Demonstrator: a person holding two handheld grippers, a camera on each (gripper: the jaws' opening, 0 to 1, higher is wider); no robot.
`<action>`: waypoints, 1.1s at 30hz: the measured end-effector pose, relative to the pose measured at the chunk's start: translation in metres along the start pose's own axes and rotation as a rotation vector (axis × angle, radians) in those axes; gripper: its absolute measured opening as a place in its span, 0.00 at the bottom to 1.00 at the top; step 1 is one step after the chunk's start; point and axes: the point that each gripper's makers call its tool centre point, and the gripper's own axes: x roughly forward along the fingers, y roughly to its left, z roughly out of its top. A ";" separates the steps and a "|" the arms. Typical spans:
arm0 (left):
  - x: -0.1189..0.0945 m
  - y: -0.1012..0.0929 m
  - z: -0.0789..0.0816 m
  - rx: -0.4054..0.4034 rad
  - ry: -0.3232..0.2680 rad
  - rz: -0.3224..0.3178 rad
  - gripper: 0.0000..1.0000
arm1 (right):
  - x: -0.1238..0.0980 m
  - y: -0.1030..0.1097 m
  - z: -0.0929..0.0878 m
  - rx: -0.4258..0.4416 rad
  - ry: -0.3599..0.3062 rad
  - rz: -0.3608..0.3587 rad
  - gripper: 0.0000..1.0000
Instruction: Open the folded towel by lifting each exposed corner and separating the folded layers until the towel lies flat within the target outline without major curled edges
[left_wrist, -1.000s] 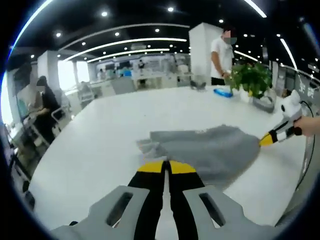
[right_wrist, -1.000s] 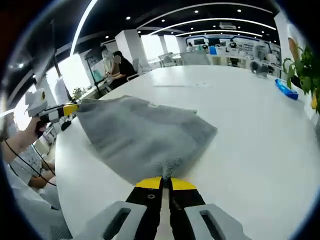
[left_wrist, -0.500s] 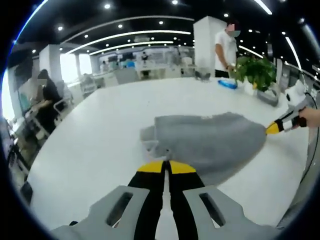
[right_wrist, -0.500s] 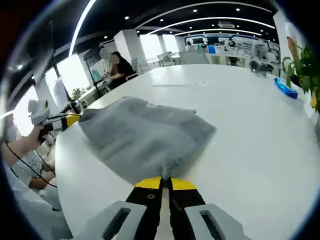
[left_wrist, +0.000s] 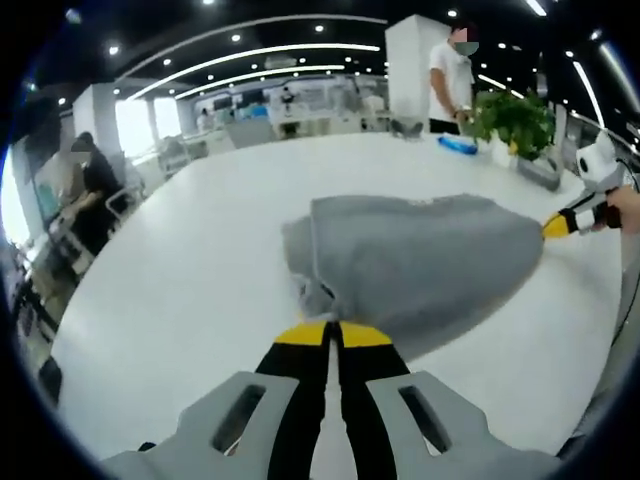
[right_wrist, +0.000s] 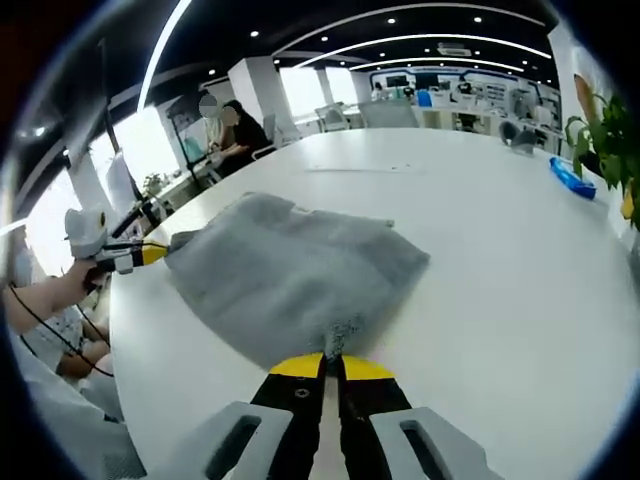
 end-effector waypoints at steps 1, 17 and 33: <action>0.001 0.000 -0.003 -0.002 0.008 0.000 0.01 | 0.000 0.001 0.000 -0.003 0.002 -0.002 0.01; 0.003 0.003 -0.023 -0.019 0.048 -0.020 0.02 | 0.003 0.001 -0.003 -0.045 0.014 -0.046 0.03; -0.004 0.022 -0.003 -0.034 0.026 -0.034 0.19 | -0.012 0.003 0.024 -0.131 -0.058 -0.172 0.18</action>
